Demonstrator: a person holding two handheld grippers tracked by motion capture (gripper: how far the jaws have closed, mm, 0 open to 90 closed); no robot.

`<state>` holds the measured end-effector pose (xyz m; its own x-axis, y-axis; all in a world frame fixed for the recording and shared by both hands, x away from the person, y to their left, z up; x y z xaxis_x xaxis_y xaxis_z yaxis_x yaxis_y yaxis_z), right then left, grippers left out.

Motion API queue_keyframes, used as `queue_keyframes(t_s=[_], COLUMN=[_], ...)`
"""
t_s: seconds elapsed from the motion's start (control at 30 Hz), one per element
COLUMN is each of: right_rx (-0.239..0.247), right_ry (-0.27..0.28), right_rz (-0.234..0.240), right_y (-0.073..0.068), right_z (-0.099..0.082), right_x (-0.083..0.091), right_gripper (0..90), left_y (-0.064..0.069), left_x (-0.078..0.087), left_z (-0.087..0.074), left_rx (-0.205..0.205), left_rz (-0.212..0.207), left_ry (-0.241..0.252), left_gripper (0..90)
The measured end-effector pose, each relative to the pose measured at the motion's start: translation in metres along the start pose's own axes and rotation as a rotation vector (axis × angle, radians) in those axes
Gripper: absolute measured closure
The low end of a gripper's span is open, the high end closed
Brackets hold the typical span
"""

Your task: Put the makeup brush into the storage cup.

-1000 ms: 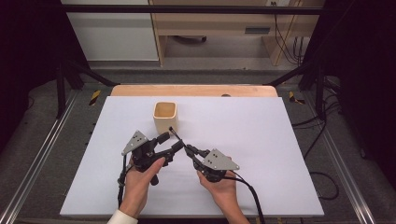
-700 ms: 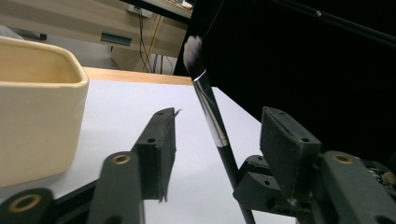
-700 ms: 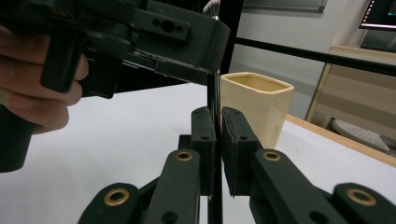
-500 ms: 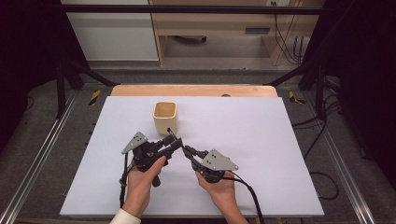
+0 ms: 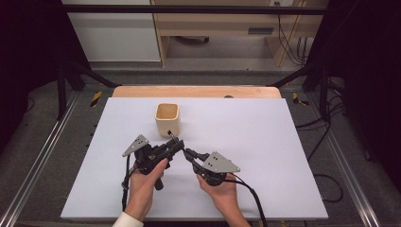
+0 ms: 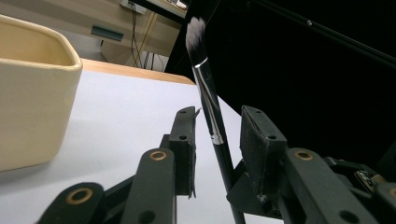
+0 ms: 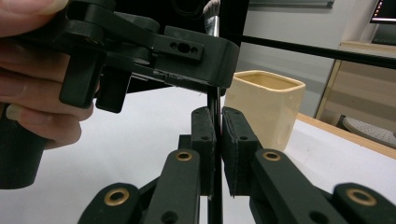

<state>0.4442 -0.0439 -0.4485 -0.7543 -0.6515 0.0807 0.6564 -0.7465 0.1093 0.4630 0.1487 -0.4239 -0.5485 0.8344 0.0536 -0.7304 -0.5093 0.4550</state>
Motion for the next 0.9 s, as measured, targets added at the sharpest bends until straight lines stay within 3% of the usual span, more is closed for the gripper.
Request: queue_keyframes(t_s=[0.3, 0.53, 0.8, 0.9], right_rx=[-0.022, -0.026, -0.017, -0.017], right_ry=[-0.004, -0.014, -0.012, -0.009], right_rz=[0.003, 0.008, 0.003, -0.011], right_y=[0.0007, -0.0005, -0.0020, -0.0015], right_z=[-0.0013, -0.0033, -0.0034, -0.0030], right_x=[-0.0019, -0.0041, -0.0048, -0.0053], right_gripper=[83.9, 83.9, 83.2, 70.5], left_y=[0.0008, -0.0009, 0.0007, 0.0020], left_x=[0.0005, 0.0021, 0.0032, 0.0044], left_z=[-0.0021, -0.0026, -0.0020, 0.0001], left_rx=[0.009, 0.048, -0.001, -0.045], left_rz=[-0.007, -0.029, -0.020, 0.000], left_ry=[0.011, 0.023, 0.014, 0.012], left_gripper=[73.2, 83.3, 83.9, 83.9])
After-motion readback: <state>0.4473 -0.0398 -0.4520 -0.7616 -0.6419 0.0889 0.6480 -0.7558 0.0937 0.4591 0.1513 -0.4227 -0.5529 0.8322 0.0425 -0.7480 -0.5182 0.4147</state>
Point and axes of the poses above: each handheld gripper's, and its own axes: x roughly backward along the jaws, z roughly out of its top, y roughly to its right, the point moved 2 cm from there along -x, roughly forward along the jaws, and after that the axes turned 8 degrees about -z, right-handed, at the moved point
